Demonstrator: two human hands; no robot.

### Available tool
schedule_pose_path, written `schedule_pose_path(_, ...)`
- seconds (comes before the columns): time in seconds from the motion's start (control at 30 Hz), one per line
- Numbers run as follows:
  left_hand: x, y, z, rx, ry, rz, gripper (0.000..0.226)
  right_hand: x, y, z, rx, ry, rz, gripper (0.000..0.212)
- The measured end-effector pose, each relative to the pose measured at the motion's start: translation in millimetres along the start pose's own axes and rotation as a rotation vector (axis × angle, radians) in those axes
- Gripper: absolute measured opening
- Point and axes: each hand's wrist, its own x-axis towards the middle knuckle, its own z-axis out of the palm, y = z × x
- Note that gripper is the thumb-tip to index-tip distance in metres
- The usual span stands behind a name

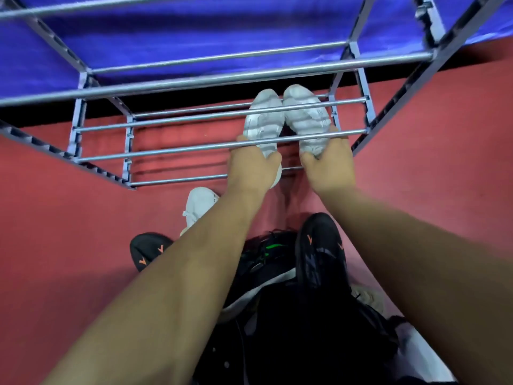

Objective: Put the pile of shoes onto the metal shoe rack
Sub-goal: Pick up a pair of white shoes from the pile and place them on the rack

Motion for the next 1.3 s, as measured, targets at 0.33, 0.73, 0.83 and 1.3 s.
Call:
schedule_pose_path(0.33, 26.3, -17.5, 45.7, 0.173, -0.168, 0.049, 0.033, 34.0, 19.5, 10.8, -0.198, -0.127, 0.08, 0.052)
schedule_pose_path(0.73, 21.8, -13.7, 57.0, 0.429, -0.034, 0.202, 0.063, 28.4, 34.1, 17.0, -0.265, -0.145, 0.08, 0.068)
schedule_pose_path(0.83, 25.2, -18.1, 57.8, 0.435, -0.037, 0.224, 0.074, 19.9, 35.3, 13.8, -0.263, -0.136, 0.04, 0.071)
schedule_pose_path(1.3, 2.4, -7.1, 50.1, 0.226, -0.103, 0.162, 0.094, -8.3, 38.7, 10.4, -0.384, -0.015, -0.033, 0.052)
